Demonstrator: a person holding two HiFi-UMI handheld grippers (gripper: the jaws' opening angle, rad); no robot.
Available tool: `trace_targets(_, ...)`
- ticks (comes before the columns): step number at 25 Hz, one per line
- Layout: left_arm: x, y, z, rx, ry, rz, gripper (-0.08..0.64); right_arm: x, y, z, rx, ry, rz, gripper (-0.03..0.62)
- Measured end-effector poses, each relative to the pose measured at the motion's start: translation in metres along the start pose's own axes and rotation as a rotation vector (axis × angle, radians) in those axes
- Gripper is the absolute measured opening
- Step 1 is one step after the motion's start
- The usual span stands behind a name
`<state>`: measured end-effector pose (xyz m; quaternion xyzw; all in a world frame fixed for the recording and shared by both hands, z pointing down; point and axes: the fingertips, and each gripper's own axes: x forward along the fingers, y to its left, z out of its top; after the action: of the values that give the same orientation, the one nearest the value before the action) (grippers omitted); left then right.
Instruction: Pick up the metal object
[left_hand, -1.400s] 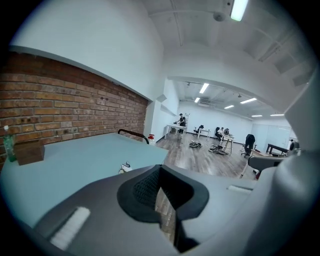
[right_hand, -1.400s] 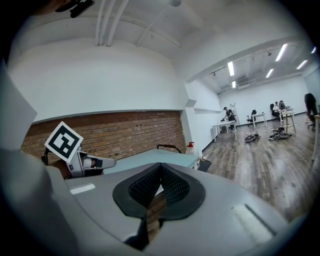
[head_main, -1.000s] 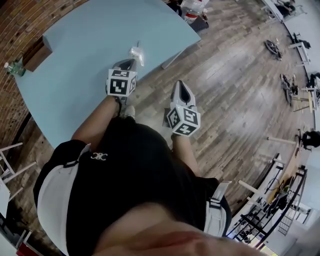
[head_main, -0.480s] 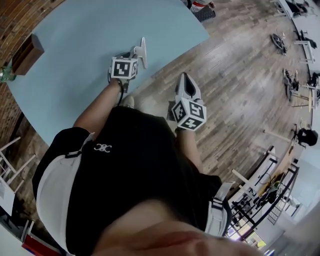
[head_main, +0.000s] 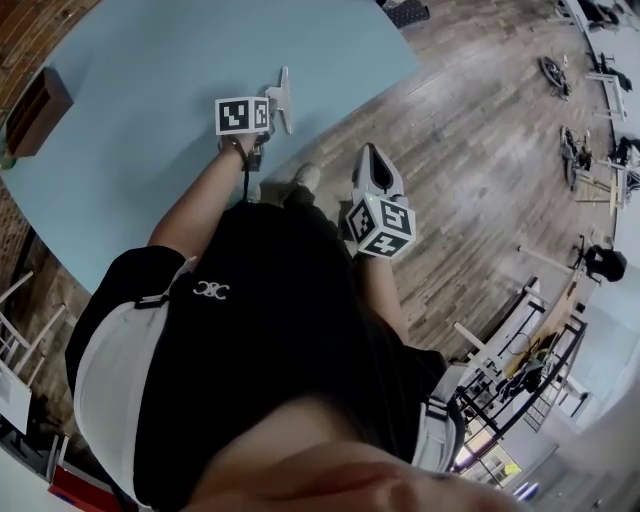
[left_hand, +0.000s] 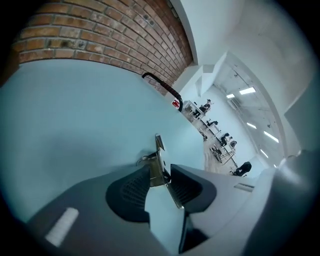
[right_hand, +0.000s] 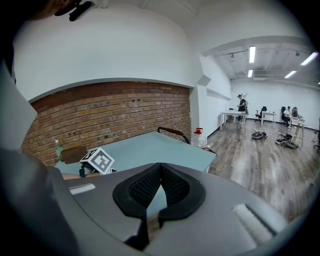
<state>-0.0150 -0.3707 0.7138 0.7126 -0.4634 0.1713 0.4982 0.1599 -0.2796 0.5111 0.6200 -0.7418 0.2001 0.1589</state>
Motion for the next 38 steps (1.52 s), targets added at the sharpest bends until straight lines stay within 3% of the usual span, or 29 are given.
trace_targets(5, 0.007, -0.007, 0.002, -0.037, 0.012, -0.044, 0.056, 0.009, 0.006, 0.010, -0.024, -0.007, 0.025, 0.015)
trace_targets(13, 0.004, -0.023, 0.011, -0.069, -0.003, -0.080, 0.011, 0.020, -0.002, 0.012, -0.031, 0.009, 0.067, 0.015)
trace_targets(20, -0.002, -0.031, 0.028, 0.024, -0.067, -0.050, 0.009, 0.038, -0.003, 0.024, -0.039, -0.005, 0.128, 0.015)
trace_targets(27, -0.042, -0.074, 0.076, 0.202, -0.262, -0.114, 0.009, 0.063, -0.009, 0.036, -0.028, -0.046, 0.177, 0.014)
trace_targets(34, -0.088, -0.100, 0.121, 0.391, -0.452, 0.076, 0.009, 0.087, -0.021, 0.064, 0.011, -0.141, 0.196, 0.012)
trace_targets(38, -0.107, -0.110, 0.132, 0.420, -0.519, 0.118, 0.009, 0.095, -0.016, 0.075, 0.002, -0.180, 0.250, 0.012)
